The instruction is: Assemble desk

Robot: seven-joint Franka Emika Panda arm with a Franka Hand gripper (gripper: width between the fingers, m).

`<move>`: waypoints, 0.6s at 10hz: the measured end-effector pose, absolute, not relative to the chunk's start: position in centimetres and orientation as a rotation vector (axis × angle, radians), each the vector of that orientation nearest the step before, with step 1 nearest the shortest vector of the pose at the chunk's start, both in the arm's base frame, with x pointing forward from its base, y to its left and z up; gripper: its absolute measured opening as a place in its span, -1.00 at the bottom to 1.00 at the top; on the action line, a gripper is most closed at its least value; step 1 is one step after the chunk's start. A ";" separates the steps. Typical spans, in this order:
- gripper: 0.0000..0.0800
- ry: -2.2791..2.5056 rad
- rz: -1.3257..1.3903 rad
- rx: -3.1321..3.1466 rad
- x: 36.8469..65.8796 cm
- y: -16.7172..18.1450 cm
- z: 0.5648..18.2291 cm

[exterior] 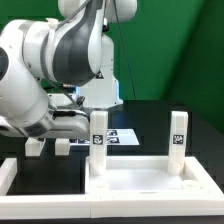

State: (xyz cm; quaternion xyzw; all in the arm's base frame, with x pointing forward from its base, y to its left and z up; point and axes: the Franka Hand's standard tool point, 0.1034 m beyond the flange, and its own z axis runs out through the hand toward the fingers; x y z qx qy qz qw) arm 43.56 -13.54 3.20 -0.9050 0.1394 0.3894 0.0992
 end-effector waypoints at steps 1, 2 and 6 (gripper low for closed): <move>0.62 0.417 1.152 -2.674 43.5 -13.7 3.2; 0.62 0.417 1.152 -2.674 43.5 -13.7 3.2; 0.62 0.430 1.176 -2.649 42.1 -13.0 2.8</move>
Offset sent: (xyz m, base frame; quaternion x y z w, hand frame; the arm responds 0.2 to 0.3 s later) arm 0.0000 0.0000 0.0000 0.0000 0.0000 0.0000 1.0000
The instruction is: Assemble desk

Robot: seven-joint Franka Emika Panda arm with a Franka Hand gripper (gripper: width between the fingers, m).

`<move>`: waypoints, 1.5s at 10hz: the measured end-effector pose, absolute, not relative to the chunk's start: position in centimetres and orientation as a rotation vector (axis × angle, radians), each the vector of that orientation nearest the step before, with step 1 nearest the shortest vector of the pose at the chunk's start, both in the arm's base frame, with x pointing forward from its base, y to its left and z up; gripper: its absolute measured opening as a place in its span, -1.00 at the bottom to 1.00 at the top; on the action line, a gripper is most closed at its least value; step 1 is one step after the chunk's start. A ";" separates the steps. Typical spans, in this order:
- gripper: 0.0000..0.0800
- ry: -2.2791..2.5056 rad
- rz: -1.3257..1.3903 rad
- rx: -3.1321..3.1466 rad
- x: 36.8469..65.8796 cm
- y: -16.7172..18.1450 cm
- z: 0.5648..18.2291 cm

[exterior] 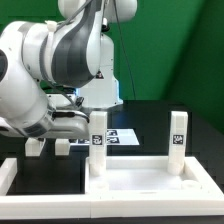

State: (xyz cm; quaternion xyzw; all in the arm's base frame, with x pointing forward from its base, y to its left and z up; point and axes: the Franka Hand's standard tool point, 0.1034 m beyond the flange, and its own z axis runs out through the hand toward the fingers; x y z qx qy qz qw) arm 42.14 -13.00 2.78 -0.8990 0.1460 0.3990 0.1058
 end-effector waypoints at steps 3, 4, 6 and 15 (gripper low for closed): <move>0.62 0.441 1.185 -2.647 41.7 -13.0 2.7; 0.62 0.440 1.188 -2.648 41.7 -13.0 2.7; 0.62 0.442 1.205 -2.634 41.6 -13.1 2.8; 0.62 0.452 1.235 -2.585 41.5 -12.6 3.2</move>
Offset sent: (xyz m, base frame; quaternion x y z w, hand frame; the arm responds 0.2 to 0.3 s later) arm -0.0034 0.0097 -0.0100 -0.0149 -0.0001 0.0105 0.9998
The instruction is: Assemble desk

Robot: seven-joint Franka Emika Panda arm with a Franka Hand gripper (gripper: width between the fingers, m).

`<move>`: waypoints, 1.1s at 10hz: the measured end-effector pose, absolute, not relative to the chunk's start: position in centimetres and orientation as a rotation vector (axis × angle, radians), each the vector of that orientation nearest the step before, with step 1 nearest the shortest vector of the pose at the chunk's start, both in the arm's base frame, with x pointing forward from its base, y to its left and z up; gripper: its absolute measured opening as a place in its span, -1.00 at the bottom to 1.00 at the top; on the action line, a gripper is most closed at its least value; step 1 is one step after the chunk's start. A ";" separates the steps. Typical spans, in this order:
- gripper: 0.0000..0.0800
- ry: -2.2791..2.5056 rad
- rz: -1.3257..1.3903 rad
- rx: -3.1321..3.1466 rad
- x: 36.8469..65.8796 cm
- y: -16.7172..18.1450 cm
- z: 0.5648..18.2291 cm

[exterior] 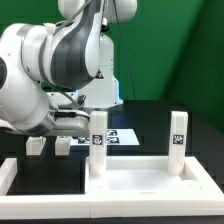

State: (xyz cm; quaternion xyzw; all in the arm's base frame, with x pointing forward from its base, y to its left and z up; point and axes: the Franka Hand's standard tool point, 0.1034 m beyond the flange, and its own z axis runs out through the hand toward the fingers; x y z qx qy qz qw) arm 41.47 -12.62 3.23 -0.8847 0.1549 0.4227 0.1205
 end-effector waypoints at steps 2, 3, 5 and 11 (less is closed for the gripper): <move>0.62 0.452 1.235 -2.589 41.4 -12.7 2.9; 0.62 0.452 1.237 -2.590 41.4 -12.7 2.7; 0.62 0.452 1.248 -2.591 41.1 -12.7 1.9; -0.29 0.450 1.259 -2.587 41.0 -12.7 1.8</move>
Offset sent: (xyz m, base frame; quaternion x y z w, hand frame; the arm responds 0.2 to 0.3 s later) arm 0.0009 0.0015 -0.0138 -0.0072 0.0047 -0.0005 1.0000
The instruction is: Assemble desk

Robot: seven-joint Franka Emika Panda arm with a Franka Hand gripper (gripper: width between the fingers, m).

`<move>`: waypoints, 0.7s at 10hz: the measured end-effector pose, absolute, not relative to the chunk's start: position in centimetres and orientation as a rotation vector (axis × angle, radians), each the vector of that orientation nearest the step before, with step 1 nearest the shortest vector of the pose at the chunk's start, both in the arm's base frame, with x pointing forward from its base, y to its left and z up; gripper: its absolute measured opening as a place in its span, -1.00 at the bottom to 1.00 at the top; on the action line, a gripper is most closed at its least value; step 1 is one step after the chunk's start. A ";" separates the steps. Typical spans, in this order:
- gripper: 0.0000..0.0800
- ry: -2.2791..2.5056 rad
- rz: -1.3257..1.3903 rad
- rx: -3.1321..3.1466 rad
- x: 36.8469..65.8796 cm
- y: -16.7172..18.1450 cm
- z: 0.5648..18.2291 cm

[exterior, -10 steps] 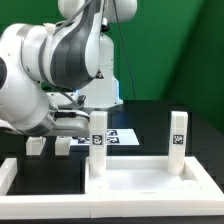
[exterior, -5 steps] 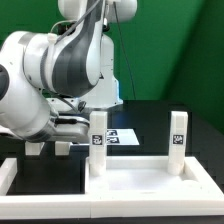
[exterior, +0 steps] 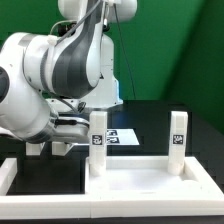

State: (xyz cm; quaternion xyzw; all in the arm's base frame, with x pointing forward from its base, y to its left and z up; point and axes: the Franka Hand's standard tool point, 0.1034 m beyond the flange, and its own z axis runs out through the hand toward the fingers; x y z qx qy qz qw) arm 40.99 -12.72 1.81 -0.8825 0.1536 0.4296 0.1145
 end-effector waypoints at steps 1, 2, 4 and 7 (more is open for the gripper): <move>-0.29 0.450 1.259 -2.587 41.0 -12.7 1.8; -0.29 0.450 1.259 -2.587 41.0 -12.7 1.8; -0.29 0.450 1.259 -2.587 41.0 -12.7 1.8; -0.29 0.450 1.259 -2.587 41.0 -12.7 1.8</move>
Offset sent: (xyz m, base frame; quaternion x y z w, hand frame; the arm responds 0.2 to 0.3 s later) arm 0.0000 0.0000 0.0000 0.0000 0.0000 0.0000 1.0000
